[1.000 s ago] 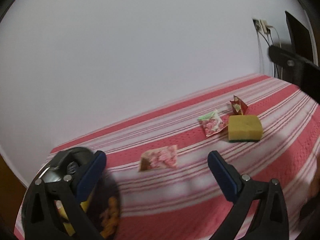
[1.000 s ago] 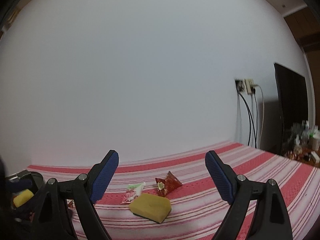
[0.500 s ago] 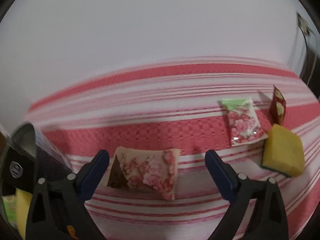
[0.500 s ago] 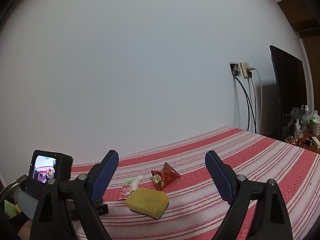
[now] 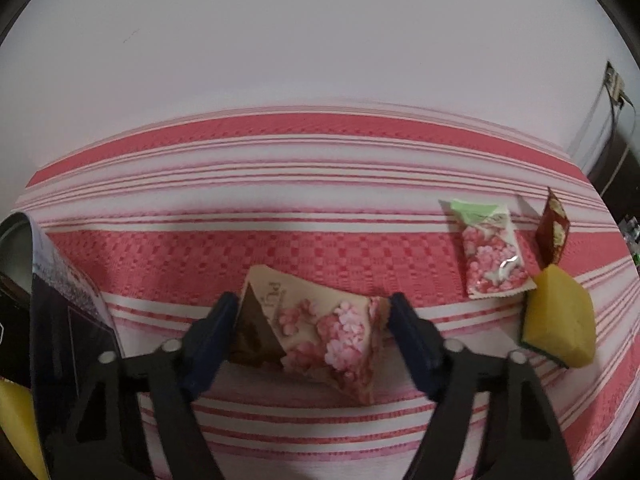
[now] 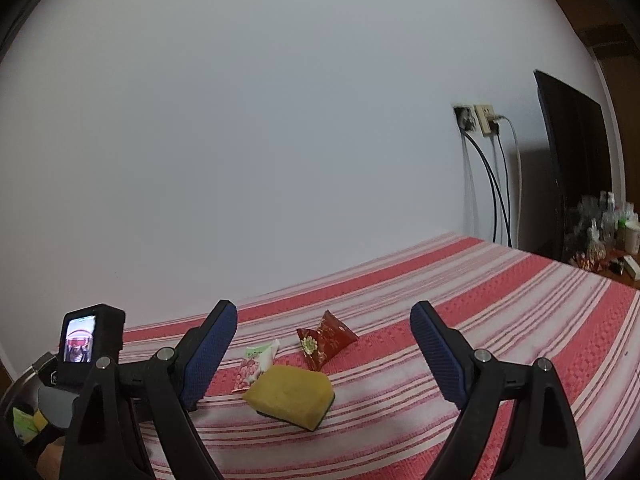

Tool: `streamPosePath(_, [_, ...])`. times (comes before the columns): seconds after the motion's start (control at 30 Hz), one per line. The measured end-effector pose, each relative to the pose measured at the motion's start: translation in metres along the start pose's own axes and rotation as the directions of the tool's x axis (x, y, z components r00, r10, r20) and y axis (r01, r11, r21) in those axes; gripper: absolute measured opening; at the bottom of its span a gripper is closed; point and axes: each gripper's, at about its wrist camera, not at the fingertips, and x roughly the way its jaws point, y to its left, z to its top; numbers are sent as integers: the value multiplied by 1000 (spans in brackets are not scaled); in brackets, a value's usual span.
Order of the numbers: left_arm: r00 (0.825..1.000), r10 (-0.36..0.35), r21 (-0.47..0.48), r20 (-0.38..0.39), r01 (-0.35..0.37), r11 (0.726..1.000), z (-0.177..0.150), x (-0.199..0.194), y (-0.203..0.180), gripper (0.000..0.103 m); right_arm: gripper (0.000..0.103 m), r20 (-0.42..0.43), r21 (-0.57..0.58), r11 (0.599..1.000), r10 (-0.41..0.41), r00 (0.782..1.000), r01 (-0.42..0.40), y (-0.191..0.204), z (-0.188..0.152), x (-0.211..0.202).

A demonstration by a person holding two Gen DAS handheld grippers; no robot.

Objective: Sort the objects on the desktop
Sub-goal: 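Grasp the pink floral packet with left tool while right tool approaches the yellow sponge, then grasp the yellow sponge with right tool and lift it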

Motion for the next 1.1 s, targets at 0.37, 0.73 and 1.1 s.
streamPosePath(0.37, [992, -122, 6, 21, 122, 993, -13, -22, 6, 60, 90, -119, 143, 989, -17, 993, 34, -35, -6, 24])
streamPosePath(0.73, [968, -244, 22, 63, 243, 970, -28, -54, 4, 60, 90, -225, 165, 986, 69, 972, -32, -37, -14, 46])
streamPosePath(1.1, [976, -150, 108, 160, 133, 985, -10, -55, 7, 60, 90, -463, -501, 819, 21, 886, -281, 44, -44, 92])
